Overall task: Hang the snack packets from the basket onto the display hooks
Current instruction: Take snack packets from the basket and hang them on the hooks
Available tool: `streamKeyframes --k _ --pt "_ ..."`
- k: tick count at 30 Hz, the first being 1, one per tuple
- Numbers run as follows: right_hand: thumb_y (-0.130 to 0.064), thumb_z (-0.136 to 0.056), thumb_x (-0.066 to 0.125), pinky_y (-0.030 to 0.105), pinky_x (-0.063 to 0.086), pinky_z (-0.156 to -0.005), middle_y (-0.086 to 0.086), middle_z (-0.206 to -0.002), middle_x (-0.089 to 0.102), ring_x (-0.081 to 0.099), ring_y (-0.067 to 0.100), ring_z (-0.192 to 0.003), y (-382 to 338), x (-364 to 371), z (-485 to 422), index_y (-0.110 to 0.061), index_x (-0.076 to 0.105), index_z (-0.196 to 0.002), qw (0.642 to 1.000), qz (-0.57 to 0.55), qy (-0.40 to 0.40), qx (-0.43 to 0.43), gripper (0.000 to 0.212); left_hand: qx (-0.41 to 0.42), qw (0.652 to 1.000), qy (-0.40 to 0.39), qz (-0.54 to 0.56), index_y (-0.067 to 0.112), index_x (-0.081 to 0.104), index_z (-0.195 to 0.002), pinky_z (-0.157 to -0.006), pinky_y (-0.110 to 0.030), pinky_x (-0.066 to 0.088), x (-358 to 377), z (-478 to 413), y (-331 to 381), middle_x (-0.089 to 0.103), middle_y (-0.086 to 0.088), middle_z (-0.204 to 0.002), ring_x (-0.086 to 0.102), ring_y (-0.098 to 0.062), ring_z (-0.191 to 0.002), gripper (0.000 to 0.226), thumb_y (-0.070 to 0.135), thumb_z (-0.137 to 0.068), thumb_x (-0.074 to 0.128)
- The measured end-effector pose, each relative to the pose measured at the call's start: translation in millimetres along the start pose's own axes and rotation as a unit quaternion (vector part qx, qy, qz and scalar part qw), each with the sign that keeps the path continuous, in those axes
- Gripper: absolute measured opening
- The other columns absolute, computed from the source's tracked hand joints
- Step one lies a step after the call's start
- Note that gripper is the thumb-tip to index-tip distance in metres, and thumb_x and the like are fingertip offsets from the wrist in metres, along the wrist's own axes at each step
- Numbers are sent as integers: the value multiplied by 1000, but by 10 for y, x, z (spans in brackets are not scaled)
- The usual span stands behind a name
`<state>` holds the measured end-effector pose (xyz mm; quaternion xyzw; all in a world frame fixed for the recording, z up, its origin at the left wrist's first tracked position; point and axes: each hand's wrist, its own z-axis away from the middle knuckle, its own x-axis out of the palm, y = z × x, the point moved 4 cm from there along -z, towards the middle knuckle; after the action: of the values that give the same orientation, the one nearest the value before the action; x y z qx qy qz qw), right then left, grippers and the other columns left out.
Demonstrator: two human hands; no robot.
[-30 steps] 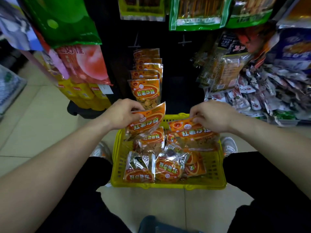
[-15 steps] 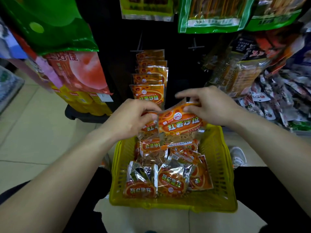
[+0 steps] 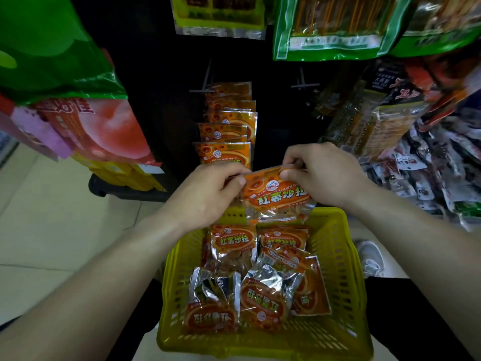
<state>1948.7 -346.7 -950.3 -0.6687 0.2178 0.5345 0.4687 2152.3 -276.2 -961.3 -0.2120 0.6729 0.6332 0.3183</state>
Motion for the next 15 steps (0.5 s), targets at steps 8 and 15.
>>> streamKeyframes --k 8,15 --pt "-60 -84 65 26 38 -54 -15 -74 64 62 7 -73 -9 -72 66 -35 55 -78 999 -43 9 20 27 -30 996 88 12 37 70 -91 -68 -29 59 -50 24 31 69 21 -87 67 2 -83 7 40 -86 74" --pt "-39 -85 74 23 43 -59 -16 -79 64 60 -4 -71 50 -112 99 -32 60 -88 992 -127 -18 -12 16 -69 992 83 66 47 64 -88 -68 -9 52 -69 15 87 66 26 -95 63 8 -97 26 22 -91 71"
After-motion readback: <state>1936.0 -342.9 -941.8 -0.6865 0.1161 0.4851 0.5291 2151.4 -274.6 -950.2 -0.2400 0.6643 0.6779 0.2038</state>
